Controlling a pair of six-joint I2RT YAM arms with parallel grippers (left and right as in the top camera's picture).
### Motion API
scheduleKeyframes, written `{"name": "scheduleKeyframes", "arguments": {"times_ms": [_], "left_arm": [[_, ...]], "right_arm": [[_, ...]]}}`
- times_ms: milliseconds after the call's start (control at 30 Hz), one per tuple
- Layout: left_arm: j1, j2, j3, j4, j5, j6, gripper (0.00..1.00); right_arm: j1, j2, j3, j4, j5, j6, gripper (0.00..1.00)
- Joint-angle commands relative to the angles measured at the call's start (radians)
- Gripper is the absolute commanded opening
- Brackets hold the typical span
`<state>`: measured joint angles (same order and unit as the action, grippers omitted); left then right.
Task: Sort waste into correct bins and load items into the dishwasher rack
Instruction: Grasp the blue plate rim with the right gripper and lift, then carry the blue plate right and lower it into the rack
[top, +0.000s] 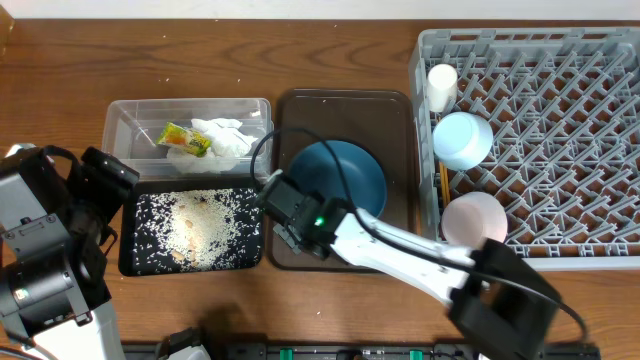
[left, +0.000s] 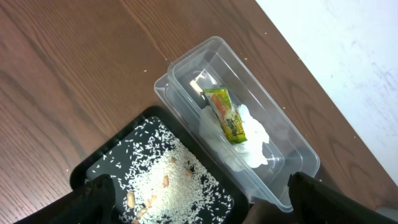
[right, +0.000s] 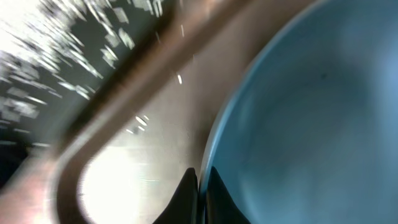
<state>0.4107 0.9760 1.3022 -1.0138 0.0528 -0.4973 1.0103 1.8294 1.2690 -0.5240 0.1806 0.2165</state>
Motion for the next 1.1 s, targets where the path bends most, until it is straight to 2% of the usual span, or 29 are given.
{"name": "scheduleKeyframes", "arguments": {"times_ms": [0, 133, 267, 400, 467, 633, 800, 1067], "left_arm": [[0.005, 0.003, 0.005, 0.000, -0.002, 0.006, 0.91], [0.005, 0.003, 0.005, 0.000, -0.002, 0.006, 0.91], [0.005, 0.003, 0.005, 0.000, -0.002, 0.006, 0.91], [0.005, 0.003, 0.005, 0.000, -0.002, 0.006, 0.91], [0.005, 0.003, 0.005, 0.000, -0.002, 0.006, 0.91], [0.005, 0.003, 0.005, 0.000, -0.002, 0.006, 0.91], [0.005, 0.003, 0.005, 0.000, -0.002, 0.006, 0.91], [0.005, 0.003, 0.005, 0.000, -0.002, 0.006, 0.91]], "right_arm": [[-0.031, -0.185, 0.066, 0.008, 0.029, -0.080, 0.01], [-0.136, -0.355, 0.075, 0.006, -0.025, -0.091, 0.01], [-0.369, -0.515, 0.075, -0.019, -0.262, -0.092, 0.01], [-0.687, -0.592, 0.075, -0.040, -0.608, -0.119, 0.01], [-0.859, -0.592, 0.074, -0.039, -0.845, -0.135, 0.01], [-1.187, -0.505, 0.073, -0.005, -1.334, -0.218, 0.01], [-1.328, -0.342, 0.073, 0.169, -1.731, -0.252, 0.01], [-1.372, -0.108, 0.073, 0.338, -1.741, -0.222, 0.01]]}}
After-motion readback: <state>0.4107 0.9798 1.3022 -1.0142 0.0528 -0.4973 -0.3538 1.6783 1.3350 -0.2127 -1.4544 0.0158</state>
